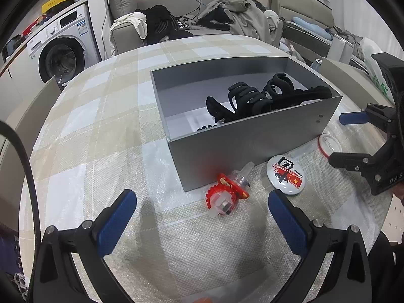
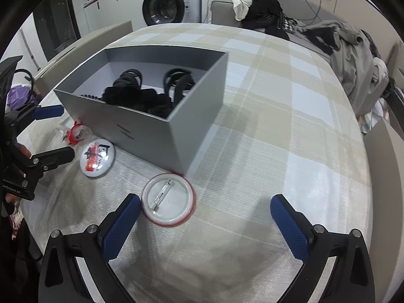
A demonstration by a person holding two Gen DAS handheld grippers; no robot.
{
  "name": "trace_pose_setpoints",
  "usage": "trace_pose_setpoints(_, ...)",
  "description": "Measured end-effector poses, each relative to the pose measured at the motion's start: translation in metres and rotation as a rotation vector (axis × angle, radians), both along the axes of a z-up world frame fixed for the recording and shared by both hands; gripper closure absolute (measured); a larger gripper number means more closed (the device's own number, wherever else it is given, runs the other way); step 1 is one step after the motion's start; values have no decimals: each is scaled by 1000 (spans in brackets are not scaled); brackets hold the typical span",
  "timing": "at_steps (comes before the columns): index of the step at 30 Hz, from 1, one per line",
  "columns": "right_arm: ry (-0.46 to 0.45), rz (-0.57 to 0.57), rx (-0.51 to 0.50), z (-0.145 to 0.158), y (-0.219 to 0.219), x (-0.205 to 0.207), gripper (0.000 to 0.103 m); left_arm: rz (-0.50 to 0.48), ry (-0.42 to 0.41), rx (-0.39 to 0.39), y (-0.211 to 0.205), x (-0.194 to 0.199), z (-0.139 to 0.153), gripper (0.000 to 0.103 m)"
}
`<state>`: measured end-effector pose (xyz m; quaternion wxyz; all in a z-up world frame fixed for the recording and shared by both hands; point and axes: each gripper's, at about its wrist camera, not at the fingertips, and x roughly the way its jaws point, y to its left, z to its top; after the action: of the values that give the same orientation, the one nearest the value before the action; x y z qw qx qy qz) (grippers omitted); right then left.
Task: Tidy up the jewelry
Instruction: 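Move the right gripper to the white-backed round badge on the table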
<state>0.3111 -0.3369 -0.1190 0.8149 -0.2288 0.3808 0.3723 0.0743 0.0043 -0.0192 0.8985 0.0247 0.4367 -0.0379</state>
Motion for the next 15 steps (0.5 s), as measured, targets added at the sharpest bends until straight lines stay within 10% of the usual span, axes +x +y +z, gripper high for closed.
trace_pose_setpoints(15, -3, 13, -5, -1, -8, 2, 0, -3, 4, 5, -2, 1, -1, 1)
